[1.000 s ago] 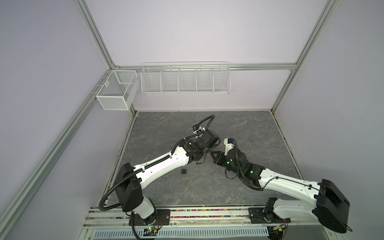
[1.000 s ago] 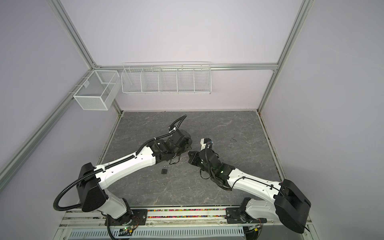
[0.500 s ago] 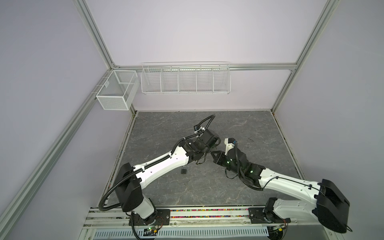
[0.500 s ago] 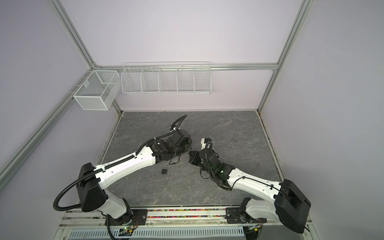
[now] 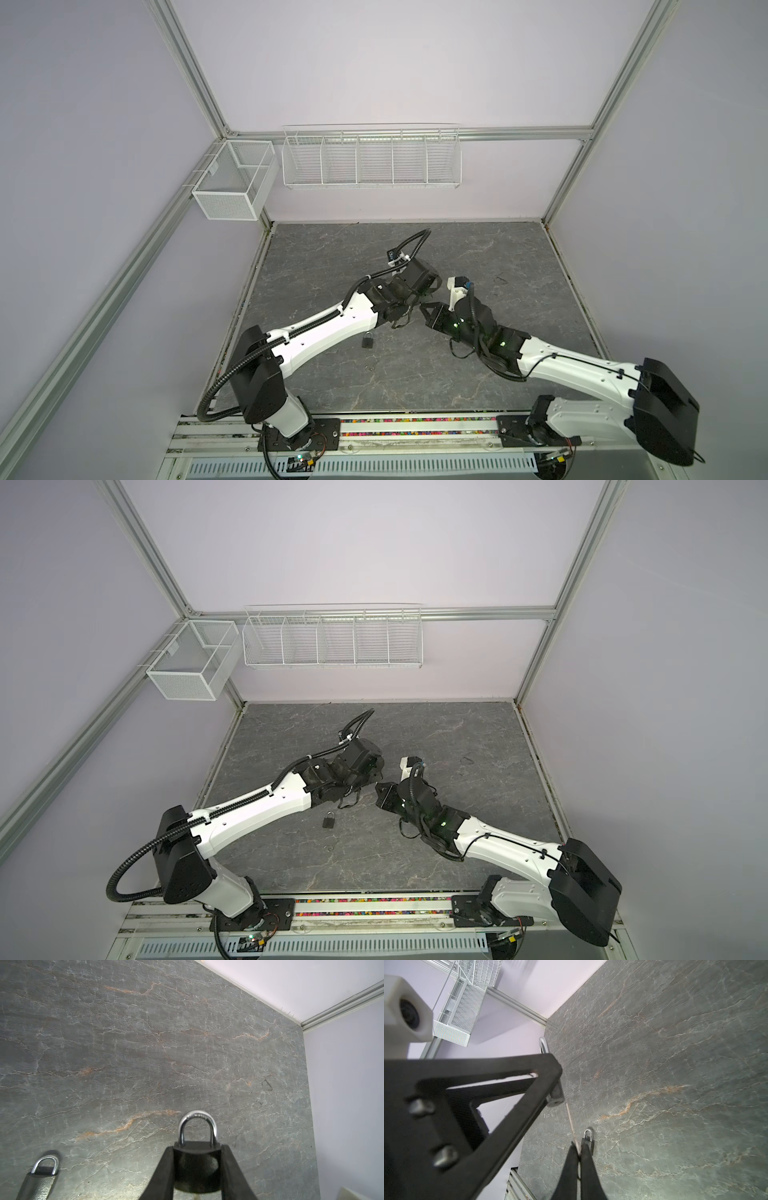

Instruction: Unlock with the key

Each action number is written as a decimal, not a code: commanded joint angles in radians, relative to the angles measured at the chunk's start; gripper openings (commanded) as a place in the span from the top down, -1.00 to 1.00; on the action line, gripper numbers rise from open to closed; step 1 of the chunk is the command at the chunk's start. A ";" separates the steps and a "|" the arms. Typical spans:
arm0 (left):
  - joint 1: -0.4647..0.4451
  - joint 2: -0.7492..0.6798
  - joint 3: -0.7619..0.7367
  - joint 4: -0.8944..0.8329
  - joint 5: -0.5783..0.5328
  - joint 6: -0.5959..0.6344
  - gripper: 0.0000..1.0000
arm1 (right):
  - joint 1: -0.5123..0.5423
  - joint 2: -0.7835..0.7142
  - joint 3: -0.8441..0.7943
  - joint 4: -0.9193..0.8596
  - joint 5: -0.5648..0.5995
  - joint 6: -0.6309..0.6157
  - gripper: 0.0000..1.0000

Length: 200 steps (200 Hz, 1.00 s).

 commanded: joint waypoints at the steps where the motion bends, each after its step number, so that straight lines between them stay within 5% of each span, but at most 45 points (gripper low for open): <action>1: 0.003 -0.019 0.029 -0.011 -0.017 -0.011 1.00 | 0.004 -0.011 0.020 0.008 0.014 0.035 0.88; 200: 0.024 -0.055 0.005 0.002 -0.027 -0.060 1.00 | 0.016 -0.009 -0.055 0.222 -0.025 -0.033 0.88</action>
